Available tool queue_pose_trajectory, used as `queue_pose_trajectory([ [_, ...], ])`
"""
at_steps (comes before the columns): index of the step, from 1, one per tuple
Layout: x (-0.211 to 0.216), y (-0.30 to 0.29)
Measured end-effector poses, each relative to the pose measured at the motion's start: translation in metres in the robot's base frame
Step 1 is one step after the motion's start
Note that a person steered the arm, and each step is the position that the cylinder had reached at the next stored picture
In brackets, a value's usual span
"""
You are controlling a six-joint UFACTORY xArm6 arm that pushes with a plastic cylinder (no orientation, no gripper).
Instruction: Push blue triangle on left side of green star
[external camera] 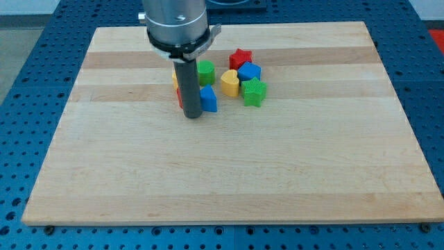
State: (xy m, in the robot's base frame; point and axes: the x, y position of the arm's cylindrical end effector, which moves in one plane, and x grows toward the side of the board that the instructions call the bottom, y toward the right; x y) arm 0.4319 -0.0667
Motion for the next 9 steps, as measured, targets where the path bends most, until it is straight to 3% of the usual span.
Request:
queue_pose_trajectory([
  [3, -0.011, 0.036],
  [5, 0.000, -0.013],
  [6, -0.028, -0.016],
  [9, -0.032, 0.032],
])
